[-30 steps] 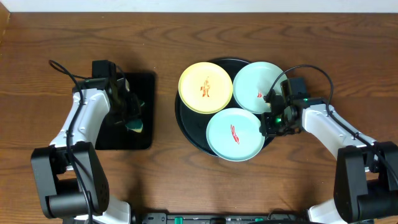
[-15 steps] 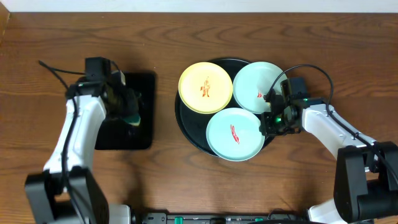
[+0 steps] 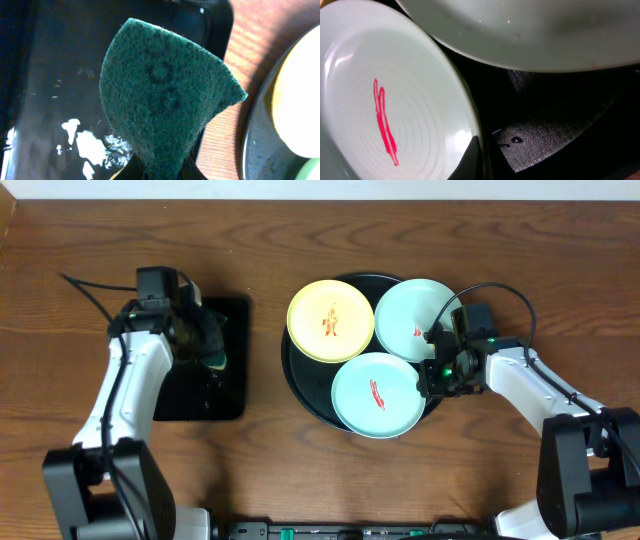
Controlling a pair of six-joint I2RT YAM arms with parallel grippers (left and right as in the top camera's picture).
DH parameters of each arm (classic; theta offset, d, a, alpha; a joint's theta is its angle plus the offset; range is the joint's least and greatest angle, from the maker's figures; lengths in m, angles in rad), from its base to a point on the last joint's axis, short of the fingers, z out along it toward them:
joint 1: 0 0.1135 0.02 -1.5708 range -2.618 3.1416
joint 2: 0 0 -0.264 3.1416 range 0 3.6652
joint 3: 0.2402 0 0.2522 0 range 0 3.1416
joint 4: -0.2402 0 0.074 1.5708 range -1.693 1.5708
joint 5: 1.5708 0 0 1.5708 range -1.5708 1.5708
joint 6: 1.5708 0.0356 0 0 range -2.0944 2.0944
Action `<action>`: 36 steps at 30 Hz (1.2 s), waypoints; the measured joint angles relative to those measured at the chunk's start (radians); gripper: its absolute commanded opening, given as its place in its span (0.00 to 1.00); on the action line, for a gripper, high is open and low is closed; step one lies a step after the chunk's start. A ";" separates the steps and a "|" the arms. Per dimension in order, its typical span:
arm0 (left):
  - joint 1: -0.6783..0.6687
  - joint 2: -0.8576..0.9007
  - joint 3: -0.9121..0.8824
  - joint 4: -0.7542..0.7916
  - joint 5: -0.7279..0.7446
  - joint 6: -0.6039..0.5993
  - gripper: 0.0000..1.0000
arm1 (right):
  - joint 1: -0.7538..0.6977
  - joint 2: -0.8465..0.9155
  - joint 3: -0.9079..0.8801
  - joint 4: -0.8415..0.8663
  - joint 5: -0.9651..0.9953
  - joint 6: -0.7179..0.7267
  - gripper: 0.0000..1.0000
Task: Clean dirty plates on tray and stack at the side
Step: 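Lift the sponge with the left gripper and carry it toward the plates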
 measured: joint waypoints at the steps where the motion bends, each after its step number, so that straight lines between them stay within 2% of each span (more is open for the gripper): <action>1: -0.006 0.016 0.000 0.003 0.000 0.000 0.07 | 0.000 0.000 0.000 0.000 0.000 0.000 0.01; 14: -0.089 0.171 0.000 0.027 -0.068 0.000 0.08 | 0.000 0.000 0.000 0.000 0.000 0.000 0.01; 25: -0.167 0.178 0.000 0.055 -0.094 -0.008 0.07 | 0.000 0.000 0.000 0.000 0.000 0.000 0.01; 36: -0.205 0.178 0.000 0.071 -0.094 -0.087 0.07 | 0.000 0.000 0.000 0.000 0.000 0.000 0.01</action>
